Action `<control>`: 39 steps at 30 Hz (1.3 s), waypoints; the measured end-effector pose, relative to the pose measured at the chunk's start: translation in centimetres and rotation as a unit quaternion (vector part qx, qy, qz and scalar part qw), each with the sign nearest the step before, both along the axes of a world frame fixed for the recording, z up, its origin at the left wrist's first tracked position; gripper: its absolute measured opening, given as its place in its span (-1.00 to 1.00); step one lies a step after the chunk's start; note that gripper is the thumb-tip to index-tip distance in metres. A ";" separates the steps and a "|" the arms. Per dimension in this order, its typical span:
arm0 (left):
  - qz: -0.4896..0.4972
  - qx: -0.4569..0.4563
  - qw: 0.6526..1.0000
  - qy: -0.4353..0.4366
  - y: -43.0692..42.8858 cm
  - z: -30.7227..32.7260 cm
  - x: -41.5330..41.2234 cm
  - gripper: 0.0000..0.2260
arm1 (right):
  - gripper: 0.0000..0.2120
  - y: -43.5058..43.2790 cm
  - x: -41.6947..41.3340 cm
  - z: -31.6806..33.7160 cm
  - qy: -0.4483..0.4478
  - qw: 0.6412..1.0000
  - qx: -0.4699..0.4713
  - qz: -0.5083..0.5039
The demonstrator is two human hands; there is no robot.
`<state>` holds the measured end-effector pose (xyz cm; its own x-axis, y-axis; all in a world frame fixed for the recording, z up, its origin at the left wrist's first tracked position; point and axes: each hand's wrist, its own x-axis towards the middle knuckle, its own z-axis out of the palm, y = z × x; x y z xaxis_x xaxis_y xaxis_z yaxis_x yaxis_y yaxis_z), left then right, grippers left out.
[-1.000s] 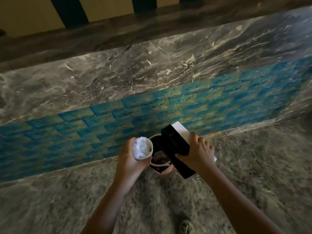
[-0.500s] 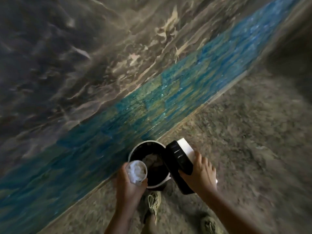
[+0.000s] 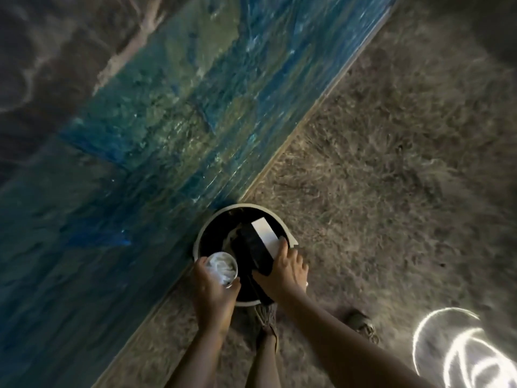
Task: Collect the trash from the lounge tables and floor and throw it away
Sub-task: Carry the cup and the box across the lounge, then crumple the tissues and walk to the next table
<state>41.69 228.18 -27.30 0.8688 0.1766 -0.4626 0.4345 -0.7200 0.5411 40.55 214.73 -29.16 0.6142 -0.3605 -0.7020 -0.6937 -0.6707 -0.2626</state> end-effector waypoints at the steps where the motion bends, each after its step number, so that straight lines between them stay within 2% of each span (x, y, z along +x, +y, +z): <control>1: -0.002 0.003 1.000 0.000 0.2 -0.4 0.1 -0.33 | 0.04 0.2 0.3 -0.6 0.005 1.000 0.018 0.003; 4: -0.009 0.004 1.000 0.003 0.7 -1.0 0.5 -0.35 | 0.08 0.6 0.1 -1.1 0.021 0.998 0.044 0.027; 10: -0.020 -0.029 0.999 0.013 1.2 -0.9 1.2 -0.35 | -0.01 0.8 -2.5 0.2 -0.007 1.000 0.003 -0.007; 15: -0.054 -0.047 0.997 0.011 0.5 -0.3 1.8 -0.16 | -0.09 0.6 -2.5 1.8 -0.076 0.997 -0.006 -0.011; 24: -0.200 -0.027 0.977 -0.071 -3.1 4.9 3.5 -0.52 | -0.28 -1.7 -1.0 7.7 -0.223 0.971 -0.048 -0.073; 30: -0.347 -0.051 0.928 -0.123 -9.3 13.4 4.6 -0.58 | -0.33 -7.1 -2.9 14.8 -0.310 0.935 -0.087 -0.149; 34: -0.412 -0.120 0.885 -0.180 -16.0 21.8 3.0 -0.62 | -0.38 -12.5 -6.8 22.0 -0.367 0.892 -0.148 -0.218; 39: -0.517 -0.199 0.796 -0.245 -26.1 32.4 -3.7 -0.59 | -0.52 -19.7 -16.8 32.1 -0.406 0.833 -0.251 -0.279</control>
